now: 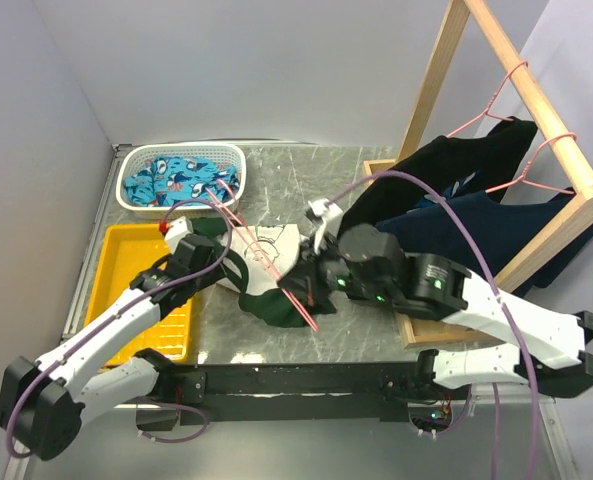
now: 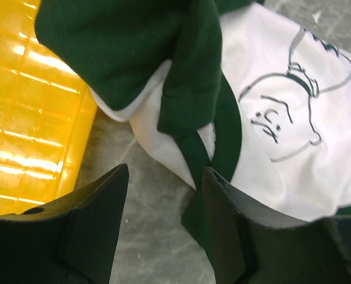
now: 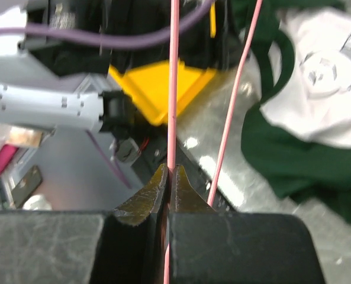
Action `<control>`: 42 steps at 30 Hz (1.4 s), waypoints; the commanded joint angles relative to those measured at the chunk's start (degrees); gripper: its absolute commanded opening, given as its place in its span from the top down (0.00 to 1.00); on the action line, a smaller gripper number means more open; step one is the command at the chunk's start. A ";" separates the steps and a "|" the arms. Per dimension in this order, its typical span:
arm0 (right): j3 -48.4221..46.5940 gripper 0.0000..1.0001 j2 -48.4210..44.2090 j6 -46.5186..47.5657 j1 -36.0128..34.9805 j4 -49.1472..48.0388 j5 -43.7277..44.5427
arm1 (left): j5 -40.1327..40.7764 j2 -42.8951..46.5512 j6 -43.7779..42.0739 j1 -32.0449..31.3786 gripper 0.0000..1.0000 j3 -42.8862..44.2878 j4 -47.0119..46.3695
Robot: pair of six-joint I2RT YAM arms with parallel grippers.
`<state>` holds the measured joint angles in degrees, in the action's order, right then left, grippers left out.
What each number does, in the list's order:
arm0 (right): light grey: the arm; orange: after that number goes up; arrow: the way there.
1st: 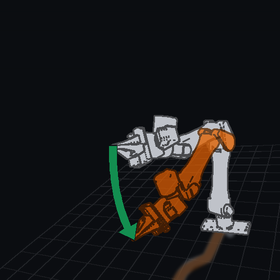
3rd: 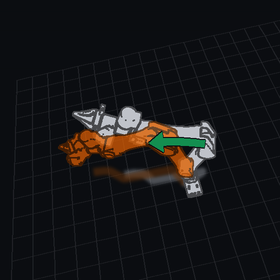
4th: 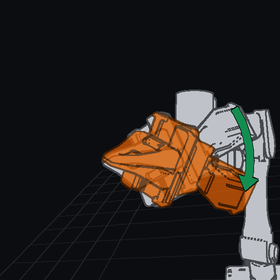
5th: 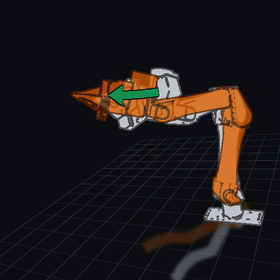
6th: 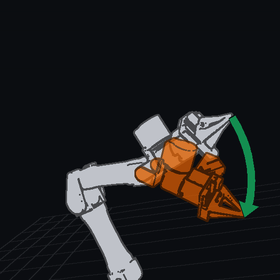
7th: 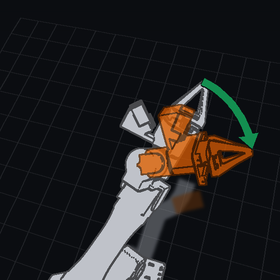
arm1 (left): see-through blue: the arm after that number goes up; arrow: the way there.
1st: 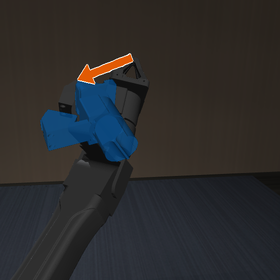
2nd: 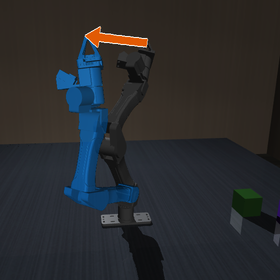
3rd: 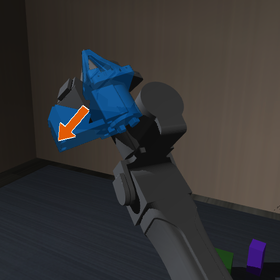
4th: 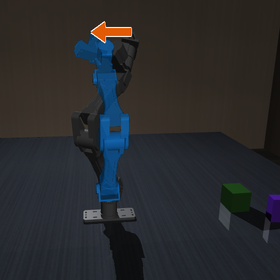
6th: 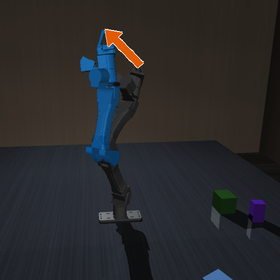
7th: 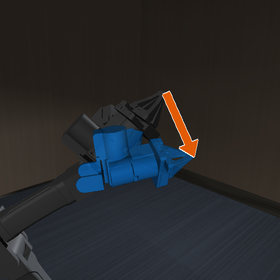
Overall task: Place the t-shirt on the hanger
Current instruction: Pick up the hanger from the clothesline, then place the T-shirt on the hanger.
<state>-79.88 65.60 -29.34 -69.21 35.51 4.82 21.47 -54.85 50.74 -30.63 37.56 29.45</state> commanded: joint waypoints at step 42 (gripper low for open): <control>27.49 1.00 -9.45 -5.55 -0.58 -18.72 -7.46 | 0.94 -8.71 -8.90 5.06 0.99 13.85 -3.17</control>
<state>-52.69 55.20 -36.32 -69.97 23.53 -3.46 25.19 -67.85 44.45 -25.74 48.80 25.36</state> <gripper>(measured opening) 0.022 0.023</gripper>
